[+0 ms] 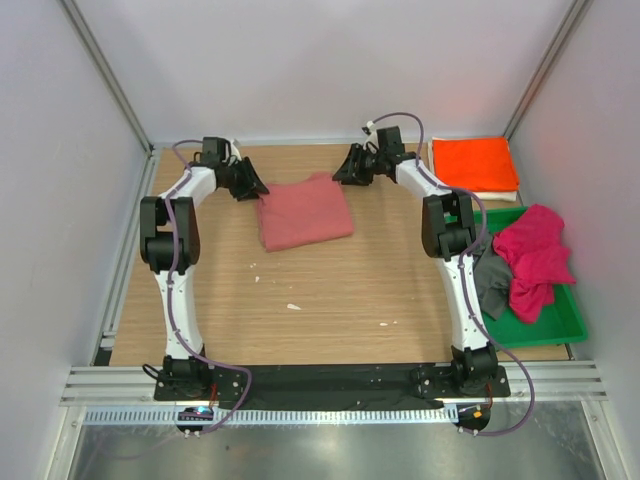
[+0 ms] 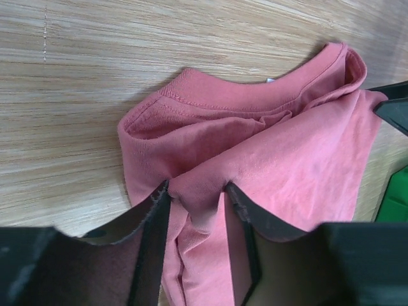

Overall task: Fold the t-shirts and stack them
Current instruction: Fold the tshirt

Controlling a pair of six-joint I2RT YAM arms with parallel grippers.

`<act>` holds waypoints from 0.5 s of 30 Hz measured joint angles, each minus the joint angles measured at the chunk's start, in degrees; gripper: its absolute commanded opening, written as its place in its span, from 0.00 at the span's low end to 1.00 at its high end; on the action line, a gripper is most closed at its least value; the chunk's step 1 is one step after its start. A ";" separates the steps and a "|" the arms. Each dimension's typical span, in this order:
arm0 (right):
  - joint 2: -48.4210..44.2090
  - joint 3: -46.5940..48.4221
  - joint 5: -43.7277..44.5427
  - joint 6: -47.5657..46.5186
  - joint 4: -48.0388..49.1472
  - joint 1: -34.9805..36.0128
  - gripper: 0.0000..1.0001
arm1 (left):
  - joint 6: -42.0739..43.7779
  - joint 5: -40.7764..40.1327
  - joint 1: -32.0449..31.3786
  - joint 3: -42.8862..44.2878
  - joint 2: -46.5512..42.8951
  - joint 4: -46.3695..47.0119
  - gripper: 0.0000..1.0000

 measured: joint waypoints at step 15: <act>-2.54 -3.85 -1.16 2.95 3.37 0.26 0.01 | -1.16 -0.17 0.28 -2.10 -2.25 0.17 0.00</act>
